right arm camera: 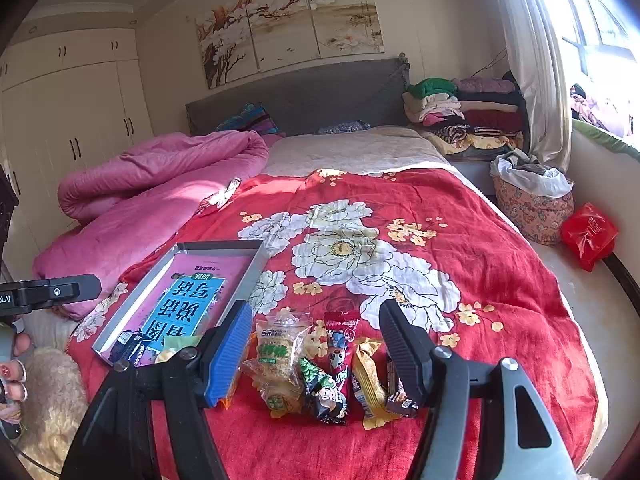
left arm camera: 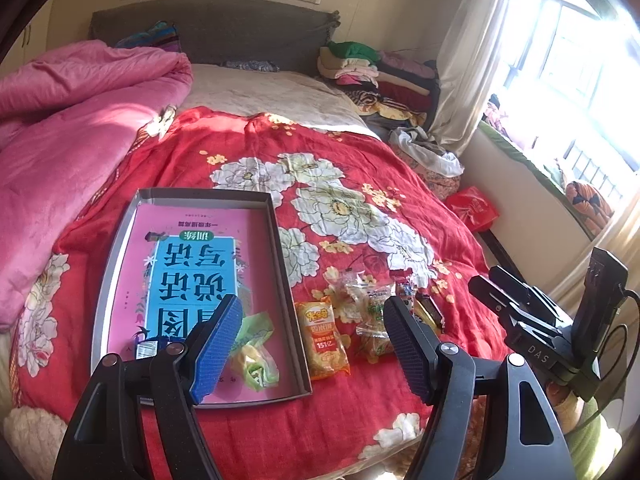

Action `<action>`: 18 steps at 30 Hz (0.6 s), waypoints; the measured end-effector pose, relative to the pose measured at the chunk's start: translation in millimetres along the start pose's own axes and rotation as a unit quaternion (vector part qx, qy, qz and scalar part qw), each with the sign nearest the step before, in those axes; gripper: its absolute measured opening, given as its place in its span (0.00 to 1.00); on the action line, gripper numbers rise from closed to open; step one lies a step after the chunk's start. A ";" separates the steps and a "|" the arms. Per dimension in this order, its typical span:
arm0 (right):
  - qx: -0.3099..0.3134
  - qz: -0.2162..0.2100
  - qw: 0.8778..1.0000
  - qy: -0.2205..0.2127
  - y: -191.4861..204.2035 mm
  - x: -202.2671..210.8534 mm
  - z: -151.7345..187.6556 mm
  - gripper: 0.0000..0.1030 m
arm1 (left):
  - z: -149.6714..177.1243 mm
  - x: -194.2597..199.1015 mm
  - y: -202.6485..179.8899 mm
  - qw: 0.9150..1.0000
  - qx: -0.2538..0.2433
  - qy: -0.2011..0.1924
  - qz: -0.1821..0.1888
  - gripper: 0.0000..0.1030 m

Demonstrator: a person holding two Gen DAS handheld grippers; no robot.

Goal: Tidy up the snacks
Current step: 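Move both open tools back from the tray toward the snack pile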

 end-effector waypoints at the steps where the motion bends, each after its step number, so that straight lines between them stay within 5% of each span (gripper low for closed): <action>1: 0.000 0.000 1.000 0.000 -0.6 0.5 -0.3 0.64 | -0.2 -1.0 -2.7 1.000 -0.002 0.001 0.002 0.73; 18: 0.022 -0.015 0.998 0.055 10.5 -7.4 19.0 0.64 | 11.5 -22.9 -22.1 0.999 -0.012 0.036 0.033 0.73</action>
Point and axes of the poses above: each gripper's, at about its wrist camera, not at the fingertips, and x roughly against the way its jaws point, y to its left, z to its underside, the point moved 2 cm from there along -x, roughly the way its jaws point, and after that the axes turned 2 degrees about -y, right-handed, at the moved point
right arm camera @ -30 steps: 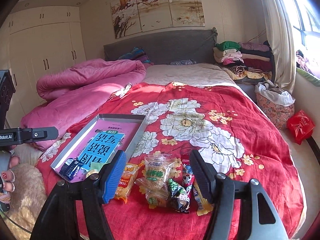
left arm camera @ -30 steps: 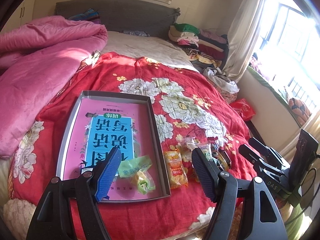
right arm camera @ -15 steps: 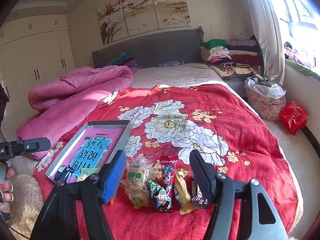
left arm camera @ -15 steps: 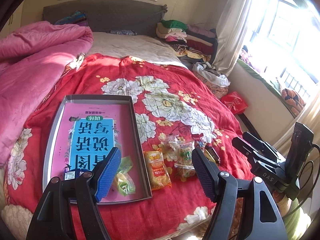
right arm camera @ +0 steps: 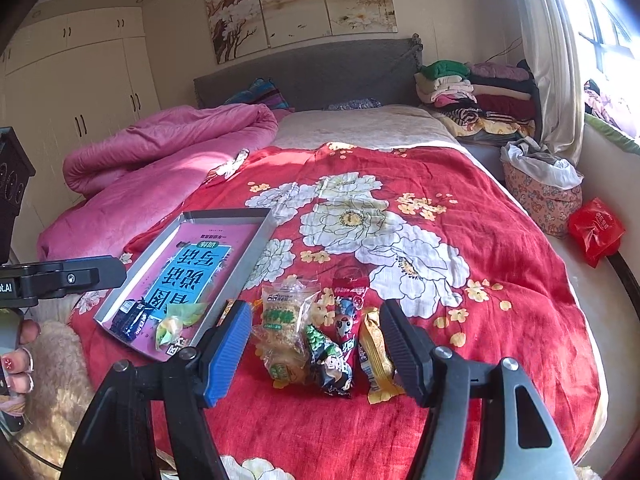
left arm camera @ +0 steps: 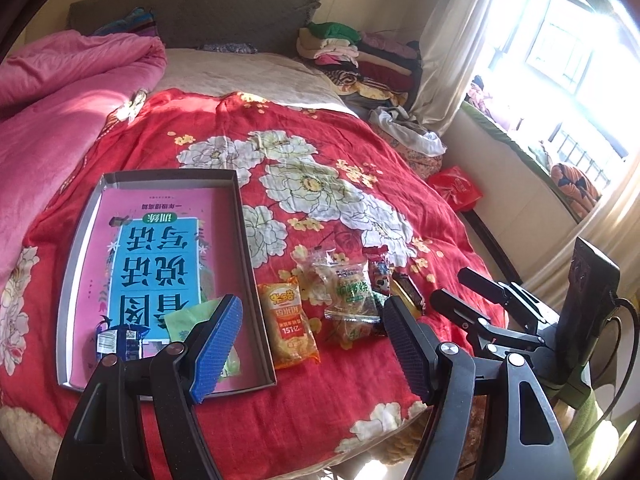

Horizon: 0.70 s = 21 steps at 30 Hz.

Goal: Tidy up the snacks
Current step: 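Move both open tools back from the tray toward the snack pile, then grasp the clear bread bag with the left tool while the right tool grasps the dark green packet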

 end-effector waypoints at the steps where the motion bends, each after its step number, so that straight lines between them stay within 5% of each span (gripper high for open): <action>1: 0.003 0.001 1.000 0.005 1.0 -1.4 1.4 0.64 | 0.6 -1.4 -1.8 1.000 -0.002 0.002 0.002 0.73; 21: 0.008 0.040 0.995 0.093 -10.2 -31.6 27.3 0.64 | 12.1 -41.3 -25.1 0.998 -0.024 0.054 0.018 0.73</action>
Point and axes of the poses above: each gripper's, at about its wrist camera, not at the fingertips, and x roughly against the way its jaws point, y to its left, z to its underside, the point moved 2 cm from there along -x, roughly the way its jaws point, and after that the axes turned 2 degrees about -y, right-handed, at the moved point
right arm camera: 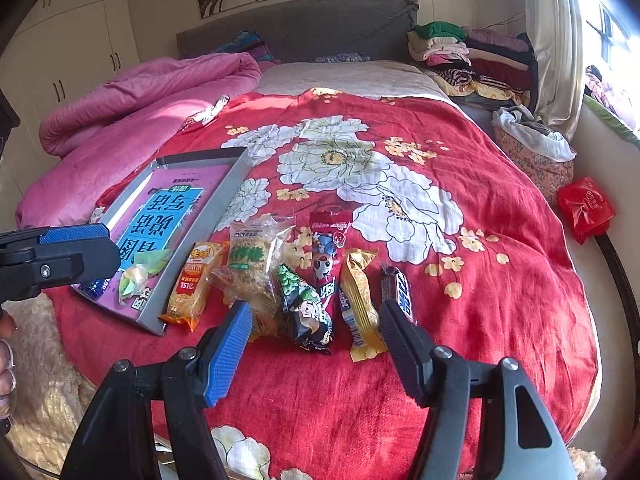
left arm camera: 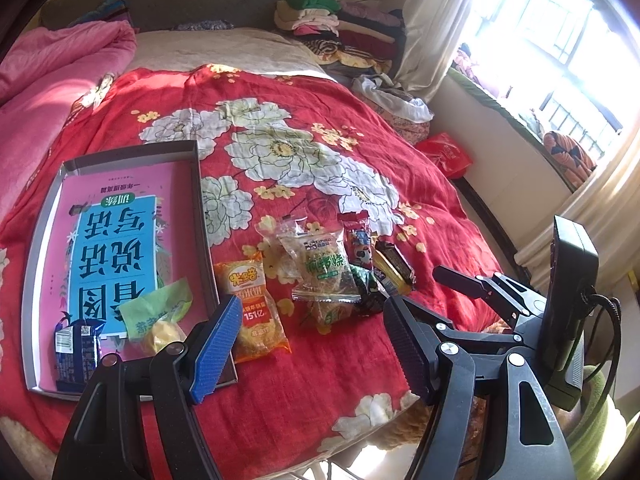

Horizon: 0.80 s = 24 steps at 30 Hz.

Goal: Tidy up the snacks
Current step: 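Grasp the clear bread bag with the left tool while the right tool grasps the dark green packet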

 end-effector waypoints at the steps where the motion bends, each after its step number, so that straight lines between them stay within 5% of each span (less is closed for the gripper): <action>1: 0.003 0.002 1.000 0.004 0.6 -2.1 0.8 0.64 | -0.2 -2.0 -0.4 1.000 0.000 0.002 0.001 0.73; 24: 0.062 0.016 0.995 0.072 16.3 -42.4 11.1 0.52 | -1.3 -47.7 1.8 0.999 0.014 0.042 0.019 0.73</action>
Point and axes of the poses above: each gripper's, at about its wrist camera, not at the fingertips, and x roughly against the way its jaws point, y to its left, z to its underside, the point moved 2 cm from there along -x, roughly the way its jaws point, and after that the axes turned 2 degrees about -y, right-handed, at the moved point
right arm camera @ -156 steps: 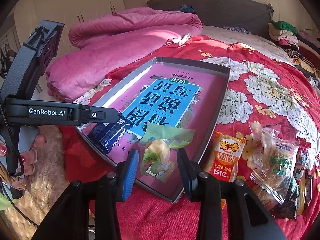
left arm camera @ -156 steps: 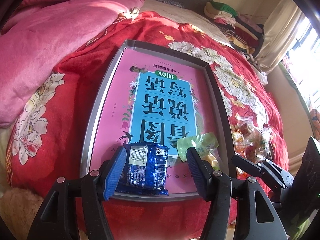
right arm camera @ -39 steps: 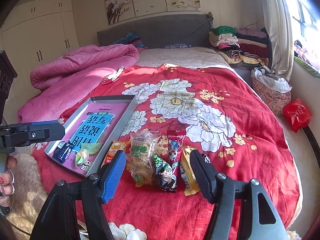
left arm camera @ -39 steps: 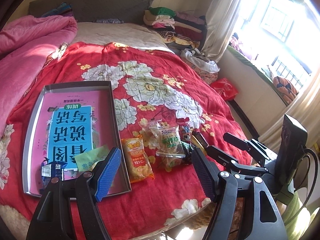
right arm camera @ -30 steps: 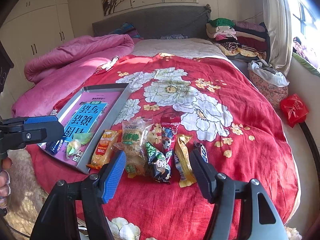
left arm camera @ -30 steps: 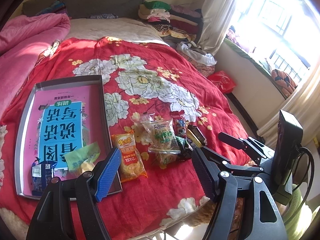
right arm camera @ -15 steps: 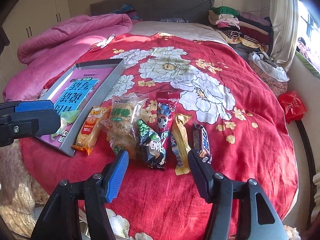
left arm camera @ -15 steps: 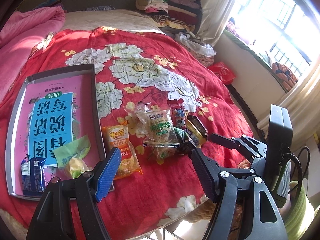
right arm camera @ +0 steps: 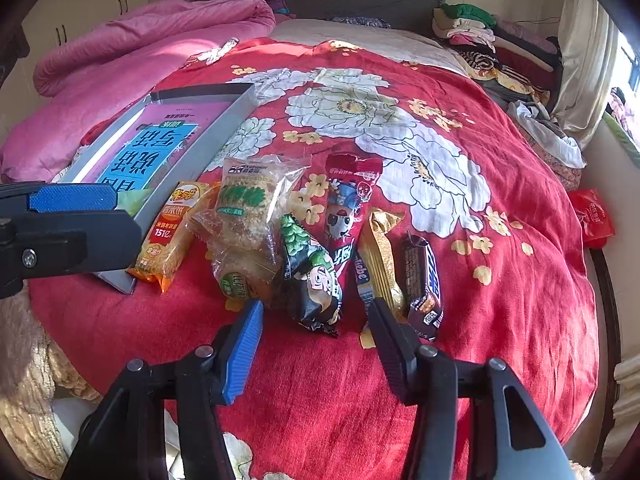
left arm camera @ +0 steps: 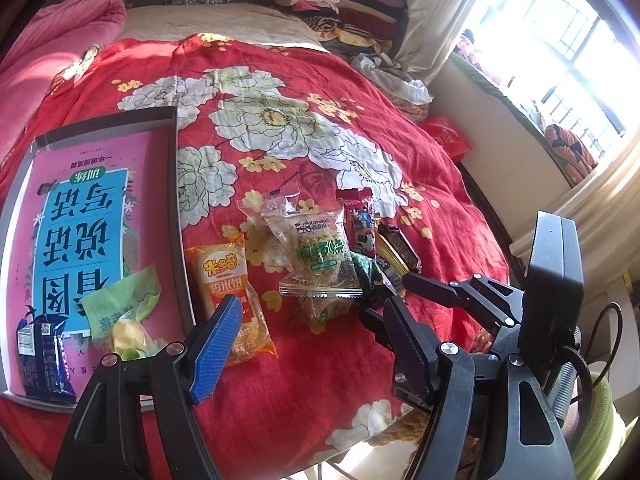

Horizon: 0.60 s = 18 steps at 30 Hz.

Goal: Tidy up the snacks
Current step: 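Grasp the clear bread bag with the left tool while the right tool grasps the dark green packet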

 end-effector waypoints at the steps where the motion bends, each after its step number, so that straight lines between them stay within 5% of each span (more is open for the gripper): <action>1: 0.001 0.000 1.000 0.000 -0.1 -0.8 -0.3 0.50 | -1.7 -3.5 -0.3 1.000 0.001 0.002 0.002 0.73; 18: 0.024 -0.015 1.000 0.013 5.0 -18.5 -4.3 0.30 | -18.4 -58.5 7.2 0.998 0.042 0.046 0.013 0.72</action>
Point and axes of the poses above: each gripper's, at about its wrist camera, not at the fingertips, and x roughly against the way its jaws point, y to its left, z to its underside, the point moved 2 cm from there along -x, roughly the way its jaws point, and after that the axes turned 2 degrees about -y, right-handed, at the moved point
